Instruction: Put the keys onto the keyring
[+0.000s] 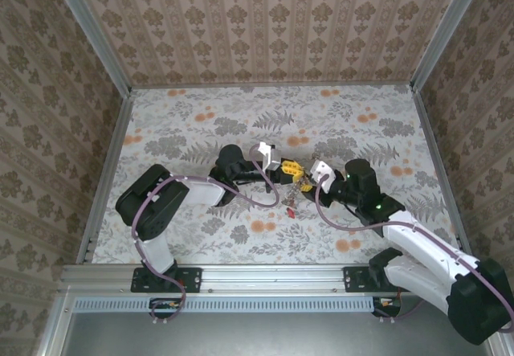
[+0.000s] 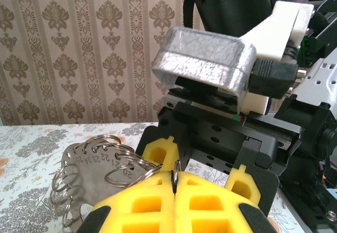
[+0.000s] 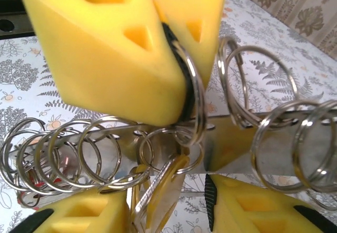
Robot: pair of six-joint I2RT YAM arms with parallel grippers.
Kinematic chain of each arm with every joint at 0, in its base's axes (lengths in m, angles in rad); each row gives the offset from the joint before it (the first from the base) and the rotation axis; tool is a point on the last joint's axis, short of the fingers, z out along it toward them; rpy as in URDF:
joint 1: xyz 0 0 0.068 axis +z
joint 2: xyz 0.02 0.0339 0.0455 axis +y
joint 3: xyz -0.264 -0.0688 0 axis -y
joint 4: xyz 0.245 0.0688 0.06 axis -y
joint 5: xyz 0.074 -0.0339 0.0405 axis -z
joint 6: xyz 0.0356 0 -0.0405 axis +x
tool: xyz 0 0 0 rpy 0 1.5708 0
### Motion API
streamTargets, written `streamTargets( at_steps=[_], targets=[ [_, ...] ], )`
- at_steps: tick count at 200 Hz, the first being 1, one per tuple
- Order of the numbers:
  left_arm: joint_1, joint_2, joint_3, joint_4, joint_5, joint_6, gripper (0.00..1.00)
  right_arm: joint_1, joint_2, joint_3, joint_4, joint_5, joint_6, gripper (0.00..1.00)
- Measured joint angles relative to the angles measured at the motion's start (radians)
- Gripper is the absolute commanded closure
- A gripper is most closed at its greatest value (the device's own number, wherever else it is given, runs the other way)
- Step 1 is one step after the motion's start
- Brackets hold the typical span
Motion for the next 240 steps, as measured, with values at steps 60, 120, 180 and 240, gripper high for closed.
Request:
streamTargets(
  at_steps=[60,120,180,240],
  targets=[
    [0.0,0.0,0.0,0.0,0.0,0.0,1.0,-0.013,-0.046,0.0,-0.042,0.003,-0.027,0.58],
    [0.0,0.0,0.0,0.0,-0.001,0.0,1.0,-0.016,-0.058,0.0,-0.058,-0.062,-0.043,0.49],
    [0.0,0.0,0.0,0.0,0.0,0.0,1.0,-0.049,-0.092,0.0,-0.058,-0.099,-0.037,0.57],
    [0.0,0.0,0.0,0.0,0.0,-0.001,1.0,-0.05,-0.073,-0.003,-0.038,-0.098,-0.027,0.7]
  ],
)
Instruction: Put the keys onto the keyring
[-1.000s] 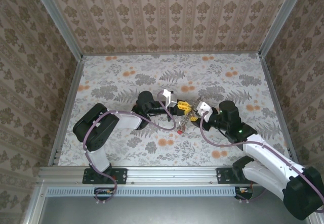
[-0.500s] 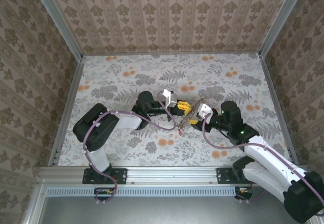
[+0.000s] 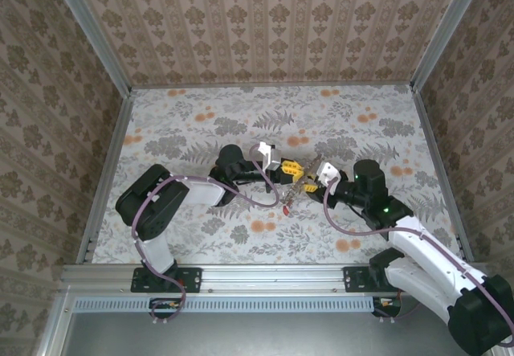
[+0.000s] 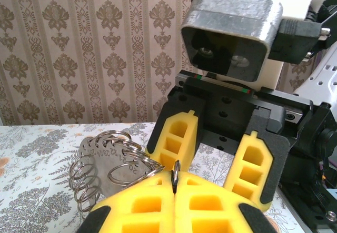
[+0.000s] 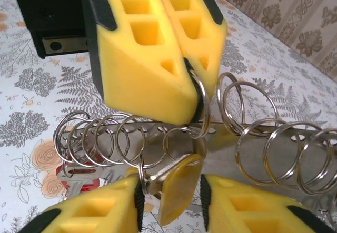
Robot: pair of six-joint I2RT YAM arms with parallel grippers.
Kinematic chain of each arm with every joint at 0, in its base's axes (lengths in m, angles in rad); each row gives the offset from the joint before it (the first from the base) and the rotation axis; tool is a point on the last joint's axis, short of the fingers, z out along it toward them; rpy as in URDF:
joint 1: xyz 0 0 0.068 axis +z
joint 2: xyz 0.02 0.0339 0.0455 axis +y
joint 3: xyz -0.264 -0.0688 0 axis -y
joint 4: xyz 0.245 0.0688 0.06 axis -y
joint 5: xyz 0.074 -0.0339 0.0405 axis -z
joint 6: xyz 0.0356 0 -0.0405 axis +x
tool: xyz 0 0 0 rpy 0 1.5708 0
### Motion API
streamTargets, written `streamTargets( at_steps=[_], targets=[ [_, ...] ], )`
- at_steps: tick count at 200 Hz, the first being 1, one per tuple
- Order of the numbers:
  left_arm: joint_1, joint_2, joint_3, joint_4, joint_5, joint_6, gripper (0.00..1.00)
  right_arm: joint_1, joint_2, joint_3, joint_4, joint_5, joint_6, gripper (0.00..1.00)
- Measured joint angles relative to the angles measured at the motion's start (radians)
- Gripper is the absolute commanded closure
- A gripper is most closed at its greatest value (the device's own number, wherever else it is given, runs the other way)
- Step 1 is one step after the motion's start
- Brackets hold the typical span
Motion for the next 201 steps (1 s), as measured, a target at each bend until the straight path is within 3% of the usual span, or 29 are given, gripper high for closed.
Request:
streamTargets(
  at_steps=[69,104,129,159,201],
  targets=[
    [0.0,0.0,0.0,0.0,0.0,0.0,1.0,0.0,0.009,-0.05,0.097,0.038,0.053,0.76],
    [0.0,0.0,0.0,0.0,0.0,0.0,1.0,0.0,-0.011,-0.062,0.096,0.049,0.063,0.64],
    [0.0,0.0,0.0,0.0,0.0,0.0,1.0,0.0,-0.04,-0.062,0.095,0.048,0.06,0.63],
    [0.0,0.0,0.0,0.0,0.0,0.0,1.0,0.0,-0.05,-0.062,0.089,0.048,0.05,0.76],
    [0.0,0.0,0.0,0.0,-0.001,0.0,1.0,0.0,-0.022,-0.062,0.086,0.043,0.05,0.77]
  ],
)
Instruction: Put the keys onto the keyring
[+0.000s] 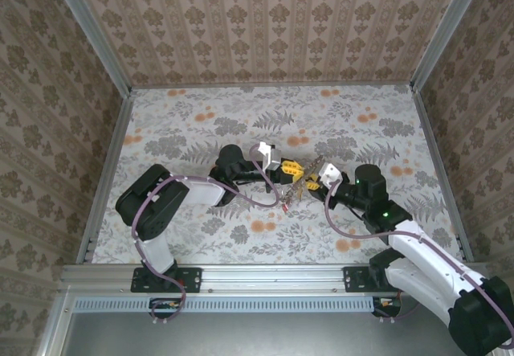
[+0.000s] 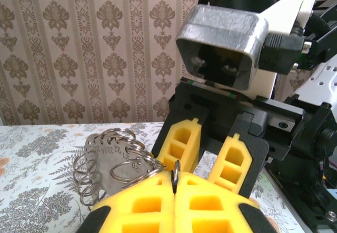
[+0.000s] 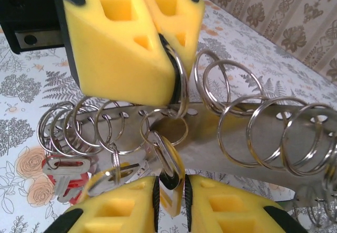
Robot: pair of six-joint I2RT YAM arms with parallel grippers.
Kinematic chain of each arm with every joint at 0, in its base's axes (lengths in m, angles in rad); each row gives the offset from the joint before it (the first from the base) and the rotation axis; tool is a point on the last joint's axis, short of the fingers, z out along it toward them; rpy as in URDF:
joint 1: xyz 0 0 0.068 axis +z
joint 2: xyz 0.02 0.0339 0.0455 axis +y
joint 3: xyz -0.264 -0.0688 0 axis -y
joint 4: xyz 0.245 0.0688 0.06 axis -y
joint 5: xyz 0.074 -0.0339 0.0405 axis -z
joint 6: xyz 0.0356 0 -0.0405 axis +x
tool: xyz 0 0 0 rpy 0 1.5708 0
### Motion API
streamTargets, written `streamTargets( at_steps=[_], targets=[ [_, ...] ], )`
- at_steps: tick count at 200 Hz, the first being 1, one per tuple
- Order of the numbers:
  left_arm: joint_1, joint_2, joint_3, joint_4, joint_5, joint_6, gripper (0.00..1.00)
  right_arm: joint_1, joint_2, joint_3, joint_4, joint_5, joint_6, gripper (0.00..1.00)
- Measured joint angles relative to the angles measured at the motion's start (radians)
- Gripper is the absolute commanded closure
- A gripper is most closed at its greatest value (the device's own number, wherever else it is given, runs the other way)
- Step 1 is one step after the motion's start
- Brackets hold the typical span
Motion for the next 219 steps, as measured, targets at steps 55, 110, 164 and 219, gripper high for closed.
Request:
streamTargets(
  at_steps=[55,110,164,219],
  targets=[
    [0.0,0.0,0.0,0.0,-0.003,0.0,1.0,0.0,0.017,0.0,0.026,-0.026,0.019,0.71],
    [0.0,0.0,0.0,0.0,-0.003,0.0,1.0,0.0,0.066,-0.001,0.088,-0.061,0.06,0.91],
    [0.0,0.0,-0.005,0.0,-0.015,0.001,1.0,0.0,0.042,0.018,0.027,-0.048,0.068,1.0],
    [0.002,0.004,-0.006,0.006,-0.026,0.004,1.0,-0.003,0.001,0.135,-0.152,-0.02,0.04,1.0]
  ],
)
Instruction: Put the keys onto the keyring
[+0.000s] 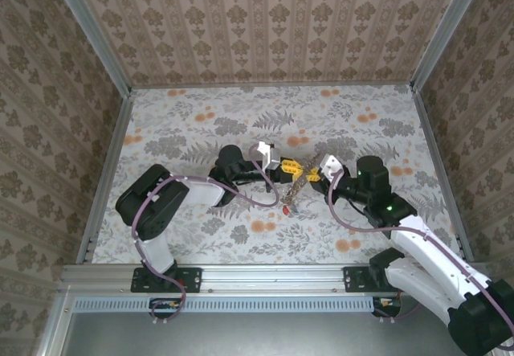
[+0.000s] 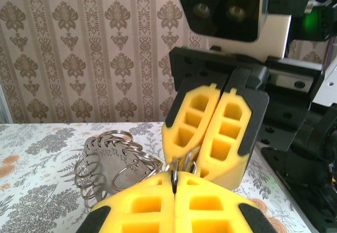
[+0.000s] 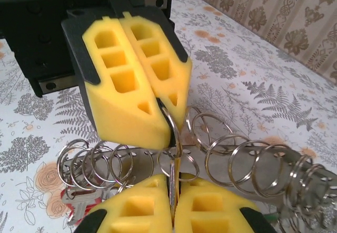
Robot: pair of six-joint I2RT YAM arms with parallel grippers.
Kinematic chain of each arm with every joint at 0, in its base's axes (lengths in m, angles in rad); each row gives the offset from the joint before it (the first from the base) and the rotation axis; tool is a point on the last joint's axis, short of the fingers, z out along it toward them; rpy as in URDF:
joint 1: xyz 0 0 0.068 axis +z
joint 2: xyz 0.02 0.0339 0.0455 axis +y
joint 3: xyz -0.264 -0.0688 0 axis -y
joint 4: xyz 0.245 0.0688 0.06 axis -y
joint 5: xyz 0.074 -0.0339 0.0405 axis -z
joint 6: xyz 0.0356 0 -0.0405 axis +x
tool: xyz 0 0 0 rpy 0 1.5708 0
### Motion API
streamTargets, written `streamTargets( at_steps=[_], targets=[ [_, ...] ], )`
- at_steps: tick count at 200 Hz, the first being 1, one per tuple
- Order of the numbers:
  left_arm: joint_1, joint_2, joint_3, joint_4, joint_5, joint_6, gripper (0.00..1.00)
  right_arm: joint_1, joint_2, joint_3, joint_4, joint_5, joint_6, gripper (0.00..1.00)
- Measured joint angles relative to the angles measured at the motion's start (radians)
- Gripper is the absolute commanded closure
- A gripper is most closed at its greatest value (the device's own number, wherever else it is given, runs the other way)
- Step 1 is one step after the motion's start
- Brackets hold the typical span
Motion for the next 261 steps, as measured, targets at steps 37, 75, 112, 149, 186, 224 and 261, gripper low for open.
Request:
streamTargets(
  at_steps=[37,75,112,149,186,224,261],
  targets=[
    [-0.002,0.016,0.0,0.005,0.001,0.008,1.0,0.0,0.013,0.081,-0.127,0.015,-0.037,1.0],
    [-0.01,0.018,0.0,0.014,0.0,0.026,1.0,0.002,0.052,0.182,-0.276,0.034,-0.093,1.0],
    [-0.014,0.024,0.0,0.021,0.0,0.039,1.0,0.037,0.151,0.353,-0.503,0.089,-0.219,1.0],
    [-0.016,0.025,-0.003,0.028,-0.018,0.055,1.0,0.064,0.248,0.508,-0.721,0.183,-0.367,1.0],
    [-0.026,0.026,-0.007,0.014,-0.038,0.085,1.0,0.127,0.337,0.628,-0.869,0.354,-0.51,1.0],
    [-0.028,0.026,-0.007,-0.003,-0.06,0.122,1.0,0.213,0.414,0.721,-0.924,0.523,-0.617,1.0],
    [-0.027,0.026,-0.012,0.008,-0.089,0.131,1.0,0.262,0.447,0.756,-0.913,0.62,-0.709,1.0]
  ],
)
